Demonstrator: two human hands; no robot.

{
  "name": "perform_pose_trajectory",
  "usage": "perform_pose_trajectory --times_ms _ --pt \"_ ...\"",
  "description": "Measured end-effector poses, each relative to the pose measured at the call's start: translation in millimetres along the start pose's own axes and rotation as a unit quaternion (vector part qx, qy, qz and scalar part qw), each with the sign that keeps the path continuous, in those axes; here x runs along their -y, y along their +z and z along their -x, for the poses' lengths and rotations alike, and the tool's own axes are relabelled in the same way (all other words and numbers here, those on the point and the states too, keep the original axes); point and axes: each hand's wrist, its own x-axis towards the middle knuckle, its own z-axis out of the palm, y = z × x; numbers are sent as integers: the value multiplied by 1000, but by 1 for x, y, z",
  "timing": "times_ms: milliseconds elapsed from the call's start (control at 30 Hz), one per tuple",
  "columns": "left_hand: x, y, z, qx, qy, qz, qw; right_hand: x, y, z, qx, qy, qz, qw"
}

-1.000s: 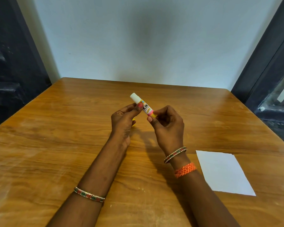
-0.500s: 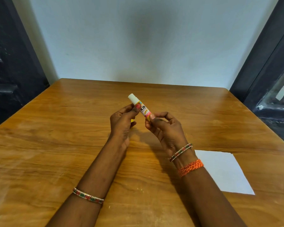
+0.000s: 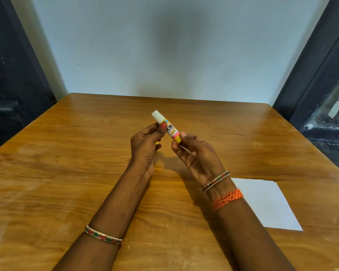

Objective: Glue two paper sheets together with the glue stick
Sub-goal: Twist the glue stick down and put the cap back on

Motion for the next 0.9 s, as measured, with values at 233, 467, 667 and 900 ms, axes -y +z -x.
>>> perform_pose_trajectory --times_ms 233,467,667,900 --pt "1 -1 -2 -30 -8 2 1000 -5 2 -3 -5 -141 175 974" --pt "2 -1 -3 -16 0 7 1000 -2 4 0 16 -4 85 996" --pt "2 -1 -3 -21 2 -19 1000 -8 1 -4 -22 -138 205 969" --pt "1 0 -1 -21 0 -18 1000 -6 4 -3 -21 -74 104 992"
